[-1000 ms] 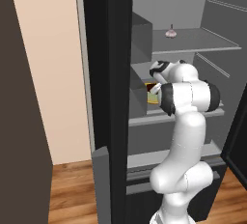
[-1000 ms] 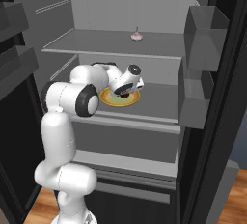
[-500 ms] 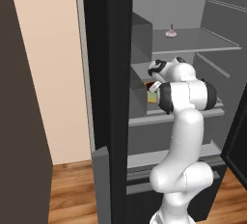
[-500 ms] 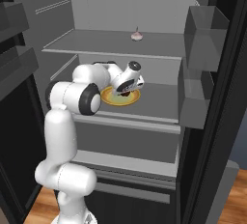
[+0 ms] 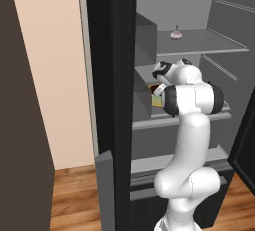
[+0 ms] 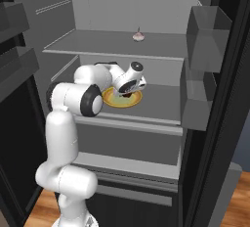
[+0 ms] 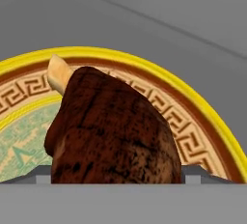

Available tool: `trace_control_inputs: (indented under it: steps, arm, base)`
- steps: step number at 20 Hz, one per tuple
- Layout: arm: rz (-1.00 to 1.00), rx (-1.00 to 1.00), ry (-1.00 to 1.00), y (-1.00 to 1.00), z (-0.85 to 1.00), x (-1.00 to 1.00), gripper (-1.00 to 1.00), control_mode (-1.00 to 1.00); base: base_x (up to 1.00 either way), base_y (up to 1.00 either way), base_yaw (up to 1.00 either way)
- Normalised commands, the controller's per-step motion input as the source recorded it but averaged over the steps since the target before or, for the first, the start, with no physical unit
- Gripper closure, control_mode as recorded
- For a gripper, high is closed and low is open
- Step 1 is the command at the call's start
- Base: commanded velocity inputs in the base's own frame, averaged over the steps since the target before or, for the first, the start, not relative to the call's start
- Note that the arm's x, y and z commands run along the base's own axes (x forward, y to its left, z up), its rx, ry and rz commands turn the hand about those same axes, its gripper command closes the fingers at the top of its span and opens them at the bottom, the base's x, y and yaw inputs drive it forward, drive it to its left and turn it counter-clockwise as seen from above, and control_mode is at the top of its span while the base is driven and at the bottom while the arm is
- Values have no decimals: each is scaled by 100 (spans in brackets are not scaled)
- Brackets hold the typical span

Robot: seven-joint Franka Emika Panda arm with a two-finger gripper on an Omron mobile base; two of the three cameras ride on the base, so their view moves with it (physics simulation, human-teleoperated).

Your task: Transport the steak from the fridge to the microwave and turn on the microwave.

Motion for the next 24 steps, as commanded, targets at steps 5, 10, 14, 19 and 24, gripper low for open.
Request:
trace_control_inputs:
  steps: [5, 10, 14, 19, 24]
  arm:
    - [0, 0, -14, 0, 0, -34, 100, -100]
    - [0, 0, -12, 0, 3, -64, 100, -100]
    - [0, 0, -17, 0, 44, -60, 100, -100]
    - [1, 0, -10, 0, 42, -66, 100, -100]
    - [6, -1, 0, 1, 43, -62, 100, -100]
  base:
    - [0, 0, 0]
    - [0, 0, 0]
    - [0, 0, 0]
    - [0, 0, 0]
    - [0, 0, 0]
